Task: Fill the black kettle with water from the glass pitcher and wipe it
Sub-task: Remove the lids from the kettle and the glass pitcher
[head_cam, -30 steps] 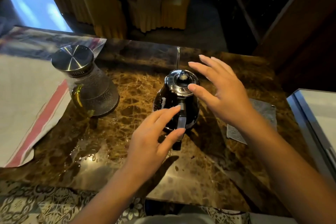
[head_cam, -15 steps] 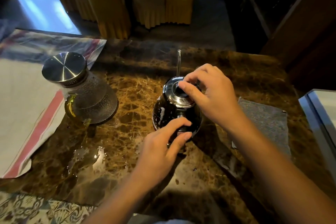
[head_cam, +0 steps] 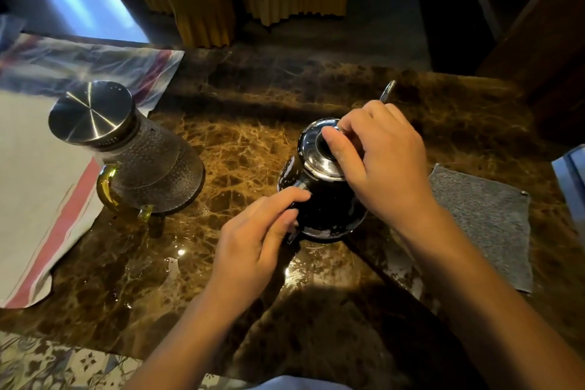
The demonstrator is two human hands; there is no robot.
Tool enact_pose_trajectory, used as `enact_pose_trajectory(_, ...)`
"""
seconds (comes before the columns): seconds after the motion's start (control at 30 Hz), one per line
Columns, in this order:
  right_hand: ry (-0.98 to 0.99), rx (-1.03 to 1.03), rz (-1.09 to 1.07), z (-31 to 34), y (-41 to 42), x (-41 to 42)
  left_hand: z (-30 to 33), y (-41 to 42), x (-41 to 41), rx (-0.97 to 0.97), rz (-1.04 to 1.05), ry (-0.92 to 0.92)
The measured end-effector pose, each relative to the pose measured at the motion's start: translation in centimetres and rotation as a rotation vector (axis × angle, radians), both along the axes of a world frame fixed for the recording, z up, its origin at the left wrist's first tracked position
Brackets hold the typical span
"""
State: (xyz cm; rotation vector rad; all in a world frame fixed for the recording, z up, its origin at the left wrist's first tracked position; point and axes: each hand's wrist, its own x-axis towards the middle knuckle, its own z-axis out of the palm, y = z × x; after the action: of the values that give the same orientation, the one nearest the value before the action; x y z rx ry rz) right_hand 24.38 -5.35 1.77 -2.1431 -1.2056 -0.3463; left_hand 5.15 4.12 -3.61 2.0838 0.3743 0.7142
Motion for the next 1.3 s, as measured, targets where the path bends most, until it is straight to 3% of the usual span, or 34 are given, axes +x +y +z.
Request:
enact_pose_trajectory(0.17,-0.013,-0.086,0.004,0.4,1.3,0.2,0.4,-0.6,0.2,0.073,0.081,0.094)
enact_pose_trajectory(0.37,0.099,-0.053,0.046,0.6,1.7,0.9,0.6,-0.9,0.8,-0.011,0.053,0.117)
enact_pose_trajectory(0.63,0.206,-0.071,0.056,0.9,1.8,0.8,1.0,-1.0,0.7,0.088,0.067,0.149)
enact_pose_trajectory(0.77,0.802,0.140,0.112,2.7,0.8,2.1,0.8,-1.2,0.6,0.086,0.075,0.154)
enact_pose_trajectory(1.3,0.707,0.289,-0.041,3.5,-9.8,-2.0,0.8,-0.5,1.8,0.087,-0.109,0.139)
